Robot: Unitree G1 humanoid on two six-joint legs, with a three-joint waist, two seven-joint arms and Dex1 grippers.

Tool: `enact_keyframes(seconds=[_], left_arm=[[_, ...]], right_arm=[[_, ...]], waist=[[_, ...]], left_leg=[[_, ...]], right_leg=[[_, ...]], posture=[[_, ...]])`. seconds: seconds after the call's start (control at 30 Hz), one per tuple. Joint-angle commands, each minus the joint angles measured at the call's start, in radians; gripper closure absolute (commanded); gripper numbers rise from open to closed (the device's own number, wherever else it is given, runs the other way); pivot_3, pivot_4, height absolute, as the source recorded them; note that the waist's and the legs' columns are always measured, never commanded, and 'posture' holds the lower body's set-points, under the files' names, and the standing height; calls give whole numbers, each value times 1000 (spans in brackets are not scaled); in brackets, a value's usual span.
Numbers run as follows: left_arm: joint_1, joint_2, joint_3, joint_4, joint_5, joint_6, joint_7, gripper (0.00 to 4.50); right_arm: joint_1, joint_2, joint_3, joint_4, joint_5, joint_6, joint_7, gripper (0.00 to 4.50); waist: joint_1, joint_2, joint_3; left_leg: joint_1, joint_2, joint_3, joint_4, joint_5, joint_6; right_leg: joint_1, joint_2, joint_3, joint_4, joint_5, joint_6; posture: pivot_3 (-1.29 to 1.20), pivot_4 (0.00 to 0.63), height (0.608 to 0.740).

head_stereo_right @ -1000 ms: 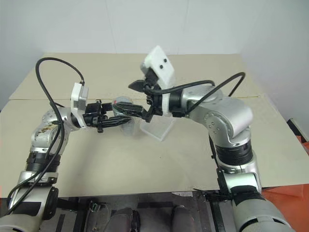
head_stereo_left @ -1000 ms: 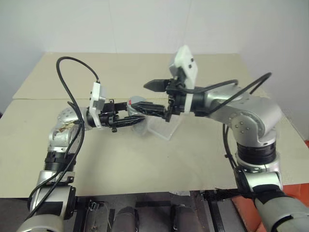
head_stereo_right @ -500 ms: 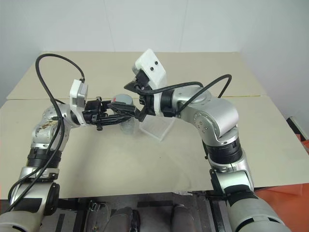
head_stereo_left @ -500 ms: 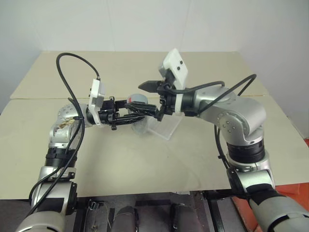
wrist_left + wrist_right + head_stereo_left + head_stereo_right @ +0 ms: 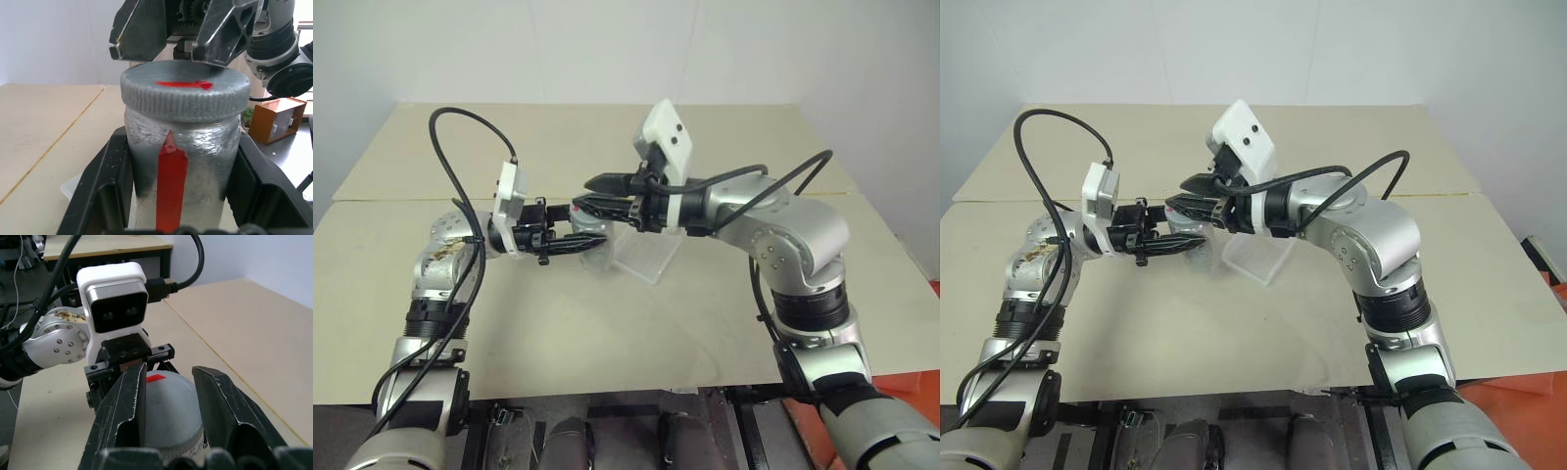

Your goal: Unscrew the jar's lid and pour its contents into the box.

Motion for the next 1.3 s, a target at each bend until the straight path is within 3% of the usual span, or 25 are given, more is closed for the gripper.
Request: enact_keyframes(seconds=[0.03,0.17,0.43,0.53,0.6,0.8,1.0,1.3], left_arm=[[-25,-5,8,-23,-6,1,6,1958],[-25,-14,1,-34,-7,13,17,1958],[-29,-14,-4,-44,-6,24,14,1958],[-27,-10,-4,-46,-6,27,9,1958],[-25,-8,-5,-47,-5,28,6,1958],[-22,-2,-9,-60,-13,36,-15,1958],[-4,38,-17,-157,-78,111,-117,1958],[48,104,-24,-302,-150,190,-180,1958]], right_arm=[[5,2,-11,-33,6,-40,19,1761],[33,1,-7,-41,-3,-65,30,487],[44,11,11,-15,-39,-99,21,487],[46,14,8,-14,-45,-107,21,1059],[49,14,8,-16,-47,-109,24,1711],[63,-5,9,-15,-36,-127,83,1753],[53,-48,7,90,23,-239,351,1753],[-60,-52,84,376,-15,-531,834,1753]], waist=[[0,0,0],[1,0,0],[0,0,0],[0,0,0],[0,0,0],[1,0,0],[0,0,0],[-3,0,0]], left_leg=[[0,0,0,0,0,0],[0,0,0,0,0,0],[0,0,0,0,0,0],[0,0,0,0,0,0],[0,0,0,0,0,0],[0,0,0,0,0,0],[0,0,0,0,0,0],[0,0,0,0,0,0]], right_leg=[[0,0,0,0,0,0],[0,0,0,-1,0,0],[0,0,0,-1,0,0],[0,0,0,-1,0,0],[0,0,0,-1,0,0],[0,0,0,-1,0,0],[0,0,0,-1,0,0],[0,0,0,-1,0,0]], posture=[[0,150,740],[0,150,740],[0,150,740],[0,150,740],[0,150,740],[0,150,740],[0,150,740],[0,150,740]])
